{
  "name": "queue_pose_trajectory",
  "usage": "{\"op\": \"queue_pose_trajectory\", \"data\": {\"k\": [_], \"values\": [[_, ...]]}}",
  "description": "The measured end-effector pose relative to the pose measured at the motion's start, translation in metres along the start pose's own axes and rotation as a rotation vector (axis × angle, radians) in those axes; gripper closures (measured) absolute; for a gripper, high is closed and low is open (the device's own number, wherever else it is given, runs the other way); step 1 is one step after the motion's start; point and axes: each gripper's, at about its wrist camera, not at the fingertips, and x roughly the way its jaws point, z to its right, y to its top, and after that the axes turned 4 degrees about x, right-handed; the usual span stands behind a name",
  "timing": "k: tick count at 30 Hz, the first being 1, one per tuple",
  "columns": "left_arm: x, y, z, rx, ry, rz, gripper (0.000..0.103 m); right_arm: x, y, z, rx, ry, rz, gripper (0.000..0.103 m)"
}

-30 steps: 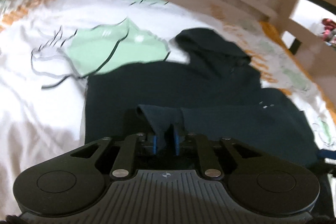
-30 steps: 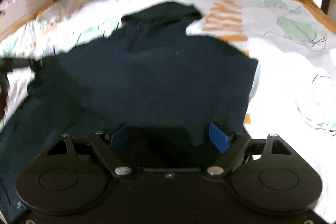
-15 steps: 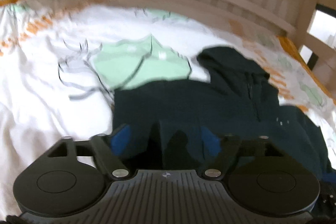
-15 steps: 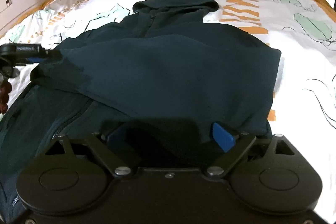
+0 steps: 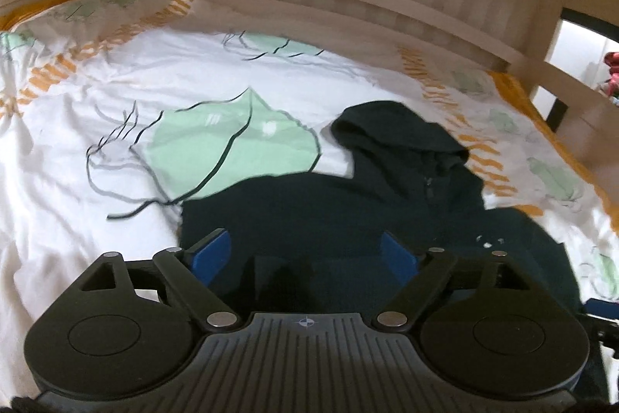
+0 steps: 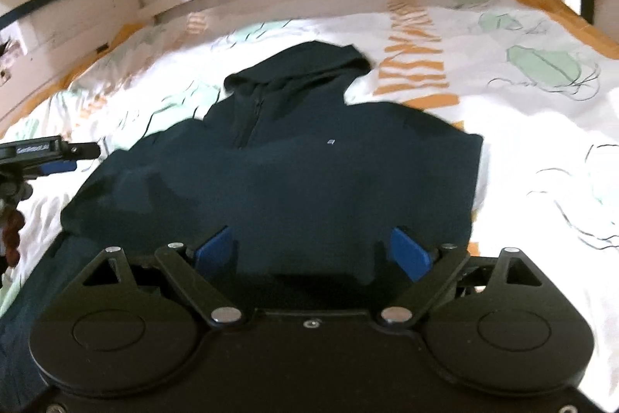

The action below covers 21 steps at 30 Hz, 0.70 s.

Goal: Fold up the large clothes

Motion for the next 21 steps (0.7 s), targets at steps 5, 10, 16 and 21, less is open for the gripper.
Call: {"op": "queue_pose_trajectory", "data": {"k": [5,10,16,21], "values": [[0.008,0.03,0.011,0.046,-0.013,0.0,0.018,0.008,0.029,0.004,0.052,0.007,-0.021,0.012],[0.043,0.057,0.021,0.076,-0.02,-0.002,0.018,0.035,0.075,0.007,0.052,0.007,0.0,0.012],[0.111,0.07,0.035,0.148,-0.006,-0.041,0.018,0.094,0.114,0.007,0.031,-0.032,0.029,0.012],[0.16,0.078,0.043,0.211,0.029,-0.008,0.018,0.147,0.135,0.013,0.032,-0.069,0.094,0.012]]}}
